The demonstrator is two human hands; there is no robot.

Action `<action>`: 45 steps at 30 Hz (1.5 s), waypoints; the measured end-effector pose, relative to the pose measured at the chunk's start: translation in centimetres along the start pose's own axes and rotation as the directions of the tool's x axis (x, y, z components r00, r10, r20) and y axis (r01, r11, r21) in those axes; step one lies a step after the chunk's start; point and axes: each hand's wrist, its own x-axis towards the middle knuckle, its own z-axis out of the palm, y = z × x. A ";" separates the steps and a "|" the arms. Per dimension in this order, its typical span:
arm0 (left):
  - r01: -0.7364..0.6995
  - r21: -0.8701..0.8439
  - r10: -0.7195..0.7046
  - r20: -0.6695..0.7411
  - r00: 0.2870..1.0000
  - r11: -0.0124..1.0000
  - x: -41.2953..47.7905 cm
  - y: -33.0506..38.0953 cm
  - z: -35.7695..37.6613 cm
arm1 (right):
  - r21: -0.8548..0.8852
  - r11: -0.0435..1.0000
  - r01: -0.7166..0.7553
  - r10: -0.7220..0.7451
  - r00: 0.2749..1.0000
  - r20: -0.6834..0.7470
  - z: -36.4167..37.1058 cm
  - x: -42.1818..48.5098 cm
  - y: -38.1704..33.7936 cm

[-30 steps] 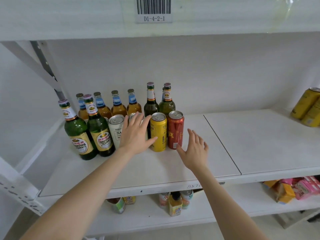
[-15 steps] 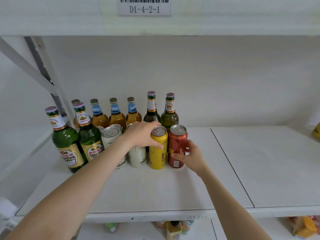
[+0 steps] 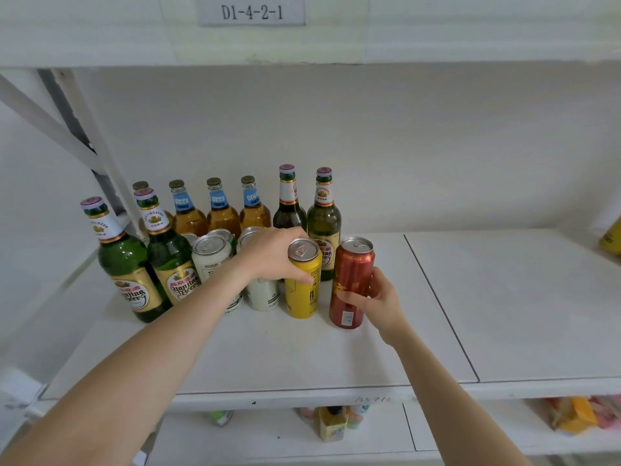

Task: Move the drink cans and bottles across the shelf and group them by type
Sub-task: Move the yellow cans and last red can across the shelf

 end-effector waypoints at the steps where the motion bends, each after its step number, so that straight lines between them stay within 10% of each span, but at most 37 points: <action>1: -0.002 -0.036 0.002 -0.004 1.000 0.999 -0.4 0.2 0.0 | 0.022 1.000 -0.012 0.012 1.000 0.003 -0.2 -0.4 -0.1; 30: 0.129 -0.867 -0.192 0.039 0.981 0.482 -14.4 9.4 1.8 | 0.114 0.992 -0.044 0.062 0.985 -0.161 -3.8 -19.0 -3.8; 45: 0.120 -0.830 -0.192 0.016 0.981 0.544 -14.4 21.3 5.9 | 0.100 0.994 -0.051 0.067 0.984 -0.163 -15.2 -23.7 -4.2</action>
